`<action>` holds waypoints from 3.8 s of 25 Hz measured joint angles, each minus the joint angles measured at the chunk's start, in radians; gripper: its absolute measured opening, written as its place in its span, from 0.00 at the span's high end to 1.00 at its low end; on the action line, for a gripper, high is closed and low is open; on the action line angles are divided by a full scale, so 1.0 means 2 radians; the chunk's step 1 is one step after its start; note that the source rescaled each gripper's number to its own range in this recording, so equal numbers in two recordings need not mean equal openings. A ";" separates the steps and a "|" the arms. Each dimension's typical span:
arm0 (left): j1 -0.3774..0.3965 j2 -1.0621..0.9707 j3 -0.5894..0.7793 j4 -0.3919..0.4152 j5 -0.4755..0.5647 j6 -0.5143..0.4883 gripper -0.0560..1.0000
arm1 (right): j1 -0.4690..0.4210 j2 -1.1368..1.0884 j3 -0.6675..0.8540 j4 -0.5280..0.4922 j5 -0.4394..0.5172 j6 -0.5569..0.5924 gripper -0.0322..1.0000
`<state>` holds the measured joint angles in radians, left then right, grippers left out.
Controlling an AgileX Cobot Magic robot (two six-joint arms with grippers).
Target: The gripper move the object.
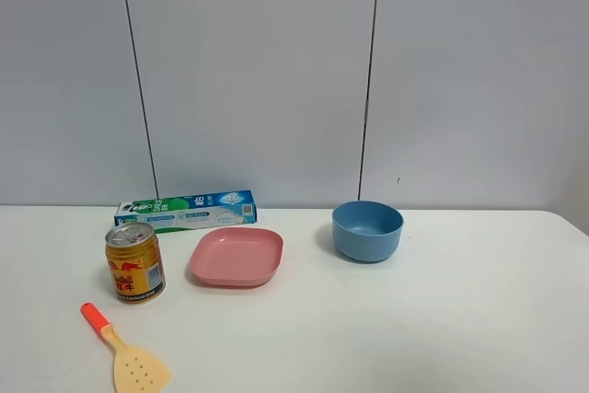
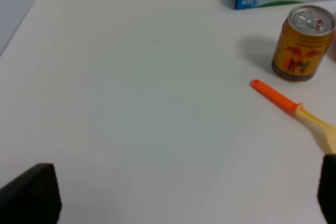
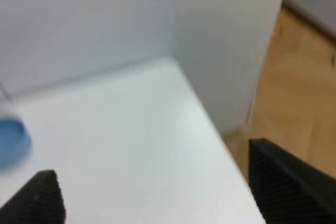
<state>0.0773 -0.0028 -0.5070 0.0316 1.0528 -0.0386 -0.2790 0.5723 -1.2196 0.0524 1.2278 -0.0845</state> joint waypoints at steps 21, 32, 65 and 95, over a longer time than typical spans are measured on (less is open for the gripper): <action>0.000 0.000 0.000 0.000 0.000 0.000 0.00 | 0.118 -0.209 0.278 0.003 -0.025 -0.030 0.76; 0.000 0.000 0.000 0.000 0.000 0.000 0.00 | 0.124 -0.220 0.341 0.005 -0.049 -0.019 0.76; 0.000 0.000 0.000 0.000 0.000 0.000 0.00 | 0.172 -0.287 0.338 -0.016 -0.010 0.042 0.76; 0.000 0.000 0.000 0.000 0.000 0.000 0.00 | 0.186 -0.287 0.358 -0.014 -0.079 0.058 0.76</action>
<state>0.0773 -0.0028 -0.5070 0.0307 1.0528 -0.0380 0.0923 -0.0023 -0.5031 0.0246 1.0698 0.0309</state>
